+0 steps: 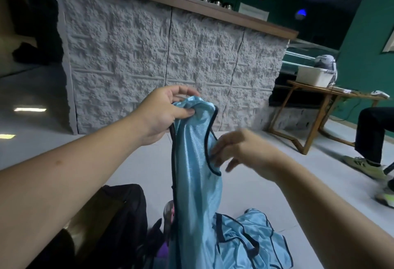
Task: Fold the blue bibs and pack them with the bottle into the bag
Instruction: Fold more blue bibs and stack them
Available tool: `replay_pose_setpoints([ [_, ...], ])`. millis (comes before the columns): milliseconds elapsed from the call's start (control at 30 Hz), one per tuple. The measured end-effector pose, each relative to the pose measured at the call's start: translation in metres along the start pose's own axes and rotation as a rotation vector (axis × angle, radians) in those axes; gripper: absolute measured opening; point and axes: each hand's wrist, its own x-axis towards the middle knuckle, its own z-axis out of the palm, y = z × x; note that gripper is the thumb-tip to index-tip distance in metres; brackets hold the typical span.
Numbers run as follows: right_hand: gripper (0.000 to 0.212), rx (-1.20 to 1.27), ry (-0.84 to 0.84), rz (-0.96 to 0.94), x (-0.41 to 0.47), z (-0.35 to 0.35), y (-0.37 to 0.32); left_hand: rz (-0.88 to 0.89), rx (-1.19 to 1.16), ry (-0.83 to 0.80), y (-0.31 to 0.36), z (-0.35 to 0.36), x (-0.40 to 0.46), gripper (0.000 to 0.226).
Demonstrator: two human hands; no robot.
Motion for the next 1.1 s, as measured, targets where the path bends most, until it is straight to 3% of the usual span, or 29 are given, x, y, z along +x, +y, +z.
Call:
replay_pose_setpoints([
  [100, 0.043, -0.214, -0.131, -0.033, 0.002, 0.017, 0.019, 0.016, -0.045, -0.005, 0.0, -0.005, 0.002, 0.038],
  [233, 0.033, -0.325, -0.179, -0.066, 0.007, 0.028, 0.035, 0.041, -0.126, -0.007, 0.003, -0.011, 0.006, 0.037],
  [367, 0.038, -0.423, 0.055, -0.132, 0.01, 0.031, 0.04, 0.064, -0.179, -0.009, 0.003, -0.02, 0.01, 0.036],
  [433, 0.061, -0.311, 0.151, -0.111, 0.011, 0.031, 0.042, 0.068, -0.183, 0.01, 0.002, -0.023, 0.01, 0.035],
  [500, 0.078, -0.289, 0.122, -0.122, 0.01, 0.032, 0.045, 0.069, -0.176, 0.028, 0.0, -0.025, 0.011, 0.036],
  [600, 0.046, -0.345, 0.092, -0.19, 0.009, 0.033, 0.049, 0.07, -0.161, 0.056, -0.002, -0.029, 0.012, 0.035],
  [700, 0.036, -0.318, 0.084, -0.239, 0.005, 0.033, 0.051, 0.079, -0.134, 0.096, -0.005, -0.033, 0.013, 0.034],
  [733, 0.036, -0.287, 0.093, -0.261, 0.004, 0.033, 0.052, 0.079, -0.13, 0.106, -0.006, -0.035, 0.013, 0.034],
  [833, 0.071, -0.227, 0.042, -0.319, -0.001, 0.034, 0.043, 0.078, -0.119, 0.106, -0.007, -0.038, 0.014, 0.033],
  [867, 0.065, -0.236, -0.004, -0.338, -0.003, 0.035, 0.038, 0.081, -0.116, 0.103, -0.007, -0.039, 0.015, 0.033],
  [967, 0.01, -0.44, -0.127, -0.308, -0.005, 0.041, 0.03, 0.076, -0.108, 0.095, -0.007, -0.039, 0.015, 0.038],
  [1100, 0.025, -0.802, -0.21, -0.159, -0.007, 0.045, 0.02, 0.059, -0.073, 0.087, -0.008, -0.034, 0.012, 0.046],
])
